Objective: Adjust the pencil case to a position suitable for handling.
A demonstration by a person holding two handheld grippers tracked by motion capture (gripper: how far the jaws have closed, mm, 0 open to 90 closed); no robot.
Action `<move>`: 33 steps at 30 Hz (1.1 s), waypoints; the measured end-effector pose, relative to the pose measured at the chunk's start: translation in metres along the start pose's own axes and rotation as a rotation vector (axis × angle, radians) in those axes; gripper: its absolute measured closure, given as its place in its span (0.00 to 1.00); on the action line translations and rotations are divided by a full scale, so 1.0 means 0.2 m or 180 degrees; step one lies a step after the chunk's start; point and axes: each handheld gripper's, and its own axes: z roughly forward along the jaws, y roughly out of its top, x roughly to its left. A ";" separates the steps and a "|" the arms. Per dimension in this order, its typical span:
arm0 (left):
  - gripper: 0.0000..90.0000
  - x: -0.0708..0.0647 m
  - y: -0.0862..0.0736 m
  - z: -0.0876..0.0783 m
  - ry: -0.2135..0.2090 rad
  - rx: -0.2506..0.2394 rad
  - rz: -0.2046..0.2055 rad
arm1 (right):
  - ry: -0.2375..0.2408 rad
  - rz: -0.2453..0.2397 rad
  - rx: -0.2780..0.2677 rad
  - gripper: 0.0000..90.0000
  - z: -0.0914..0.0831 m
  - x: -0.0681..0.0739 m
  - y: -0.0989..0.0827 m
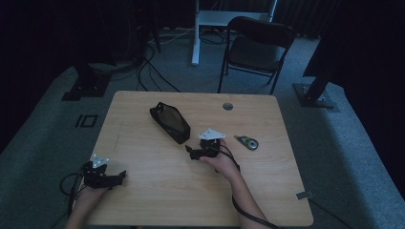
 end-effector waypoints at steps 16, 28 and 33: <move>0.01 0.00 0.00 0.00 0.0001 0.0001 0.0000 | -0.0091 -0.0003 -0.0121 0.41 0.09 0.02 0.09; 0.01 0.00 0.00 0.00 0.0000 0.0000 -0.0001 | -0.0081 -0.0100 -0.0005 0.57 0.14 0.04 0.12; 0.01 0.00 0.00 0.00 0.0000 0.0000 0.0000 | -0.0096 -0.0112 0.0054 0.71 0.16 0.04 0.12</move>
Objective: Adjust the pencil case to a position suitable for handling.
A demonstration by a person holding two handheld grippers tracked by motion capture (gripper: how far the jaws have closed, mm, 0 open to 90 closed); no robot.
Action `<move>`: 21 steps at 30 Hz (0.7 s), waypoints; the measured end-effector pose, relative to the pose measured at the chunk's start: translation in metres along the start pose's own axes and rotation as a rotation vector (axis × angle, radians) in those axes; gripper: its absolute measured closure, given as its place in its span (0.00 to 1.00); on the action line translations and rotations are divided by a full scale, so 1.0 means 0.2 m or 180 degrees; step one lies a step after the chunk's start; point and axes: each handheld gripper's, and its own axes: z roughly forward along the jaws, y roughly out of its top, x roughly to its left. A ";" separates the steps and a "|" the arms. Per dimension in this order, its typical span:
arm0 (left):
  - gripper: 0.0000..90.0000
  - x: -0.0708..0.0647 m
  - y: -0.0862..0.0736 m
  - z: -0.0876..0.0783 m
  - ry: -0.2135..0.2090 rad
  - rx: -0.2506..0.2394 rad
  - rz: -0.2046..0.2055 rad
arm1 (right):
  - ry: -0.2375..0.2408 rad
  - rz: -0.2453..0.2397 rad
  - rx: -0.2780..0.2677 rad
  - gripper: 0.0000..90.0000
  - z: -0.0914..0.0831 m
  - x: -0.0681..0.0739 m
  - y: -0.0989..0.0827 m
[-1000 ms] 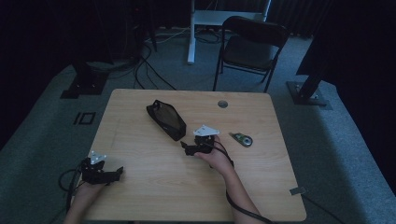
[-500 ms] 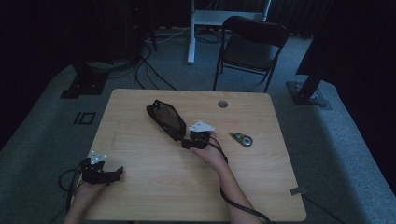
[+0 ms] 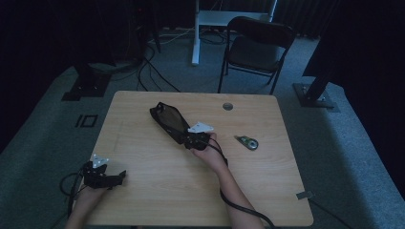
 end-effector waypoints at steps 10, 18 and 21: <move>0.01 0.00 0.00 0.00 0.0000 0.0000 0.0000 | -0.0001 -0.0077 0.0036 0.81 -0.01 -0.01 0.01; 0.01 0.00 0.00 0.00 0.0000 -0.0001 -0.0001 | -0.0039 -0.0038 0.0040 0.81 -0.05 -0.04 -0.03; 0.01 0.00 0.00 0.00 0.0000 0.0000 -0.0001 | -0.0068 -0.0035 0.0052 0.81 -0.08 -0.04 -0.05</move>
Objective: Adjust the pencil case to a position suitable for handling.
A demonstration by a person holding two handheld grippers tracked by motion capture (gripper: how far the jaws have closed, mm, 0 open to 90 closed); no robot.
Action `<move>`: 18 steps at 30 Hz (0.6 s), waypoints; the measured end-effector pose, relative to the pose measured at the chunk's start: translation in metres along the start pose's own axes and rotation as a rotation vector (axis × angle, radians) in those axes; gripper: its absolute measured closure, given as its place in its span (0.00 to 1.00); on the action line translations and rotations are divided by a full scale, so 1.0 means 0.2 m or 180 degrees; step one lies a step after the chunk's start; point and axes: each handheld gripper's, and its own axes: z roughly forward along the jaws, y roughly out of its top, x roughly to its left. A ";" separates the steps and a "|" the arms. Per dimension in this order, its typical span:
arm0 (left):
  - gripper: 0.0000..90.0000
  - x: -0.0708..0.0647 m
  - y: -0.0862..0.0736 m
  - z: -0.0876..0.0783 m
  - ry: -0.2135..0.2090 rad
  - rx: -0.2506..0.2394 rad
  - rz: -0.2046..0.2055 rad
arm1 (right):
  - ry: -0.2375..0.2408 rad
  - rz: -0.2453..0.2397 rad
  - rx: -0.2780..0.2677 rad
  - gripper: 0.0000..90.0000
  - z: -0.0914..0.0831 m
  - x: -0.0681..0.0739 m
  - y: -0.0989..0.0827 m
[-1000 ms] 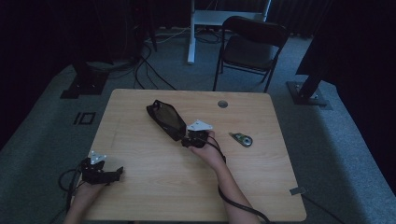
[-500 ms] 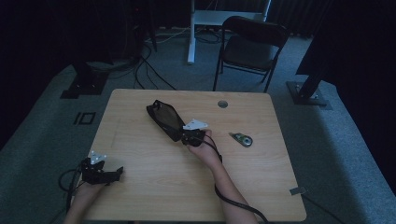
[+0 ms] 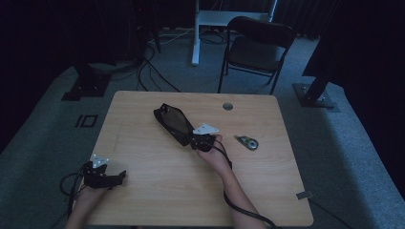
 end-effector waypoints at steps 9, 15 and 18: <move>0.01 0.00 0.00 0.00 0.0000 0.0000 0.0000 | -0.0082 0.0041 -0.0027 0.81 -0.10 -0.04 -0.06; 0.01 0.00 0.00 0.00 0.0000 0.0000 0.0000 | -0.0148 0.0082 -0.0022 0.81 -0.16 -0.08 -0.11; 0.01 0.00 0.00 0.00 0.0000 0.0000 0.0000 | -0.0180 0.0086 -0.0019 0.81 -0.20 -0.10 -0.14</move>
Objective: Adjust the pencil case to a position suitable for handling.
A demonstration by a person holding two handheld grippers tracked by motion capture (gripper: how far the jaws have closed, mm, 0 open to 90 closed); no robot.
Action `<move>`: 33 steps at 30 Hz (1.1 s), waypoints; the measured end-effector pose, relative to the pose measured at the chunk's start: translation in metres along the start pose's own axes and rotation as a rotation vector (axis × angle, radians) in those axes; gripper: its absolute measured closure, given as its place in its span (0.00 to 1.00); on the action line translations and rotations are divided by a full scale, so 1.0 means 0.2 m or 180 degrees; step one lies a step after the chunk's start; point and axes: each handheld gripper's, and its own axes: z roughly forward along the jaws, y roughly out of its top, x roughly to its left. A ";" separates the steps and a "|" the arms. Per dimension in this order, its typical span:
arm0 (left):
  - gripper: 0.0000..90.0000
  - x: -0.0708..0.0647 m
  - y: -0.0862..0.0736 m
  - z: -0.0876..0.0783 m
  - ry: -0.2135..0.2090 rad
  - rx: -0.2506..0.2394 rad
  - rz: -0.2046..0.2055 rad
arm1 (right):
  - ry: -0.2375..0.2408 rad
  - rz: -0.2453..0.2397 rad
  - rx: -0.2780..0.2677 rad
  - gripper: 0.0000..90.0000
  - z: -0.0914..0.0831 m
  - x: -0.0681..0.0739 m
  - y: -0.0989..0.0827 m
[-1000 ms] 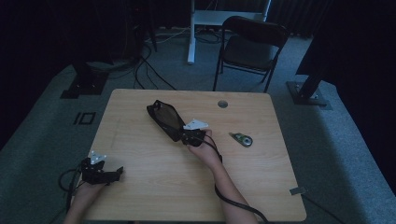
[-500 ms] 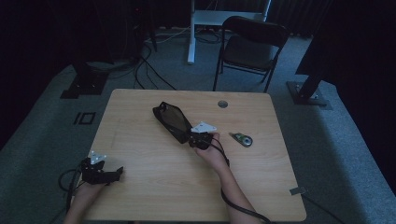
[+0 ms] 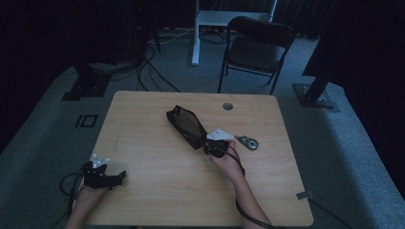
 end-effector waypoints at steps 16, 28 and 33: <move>0.01 0.00 0.00 0.00 0.0000 0.0000 0.0000 | -0.0224 0.0155 -0.0059 0.81 -0.19 -0.12 -0.14; 0.01 0.00 0.00 0.00 0.0002 -0.0003 -0.0001 | -0.0251 0.0132 -0.0037 0.81 -0.35 -0.13 -0.23; 0.01 0.00 0.00 0.00 0.0002 -0.0003 0.0000 | -0.0265 0.0156 -0.0032 0.81 -0.41 -0.13 -0.28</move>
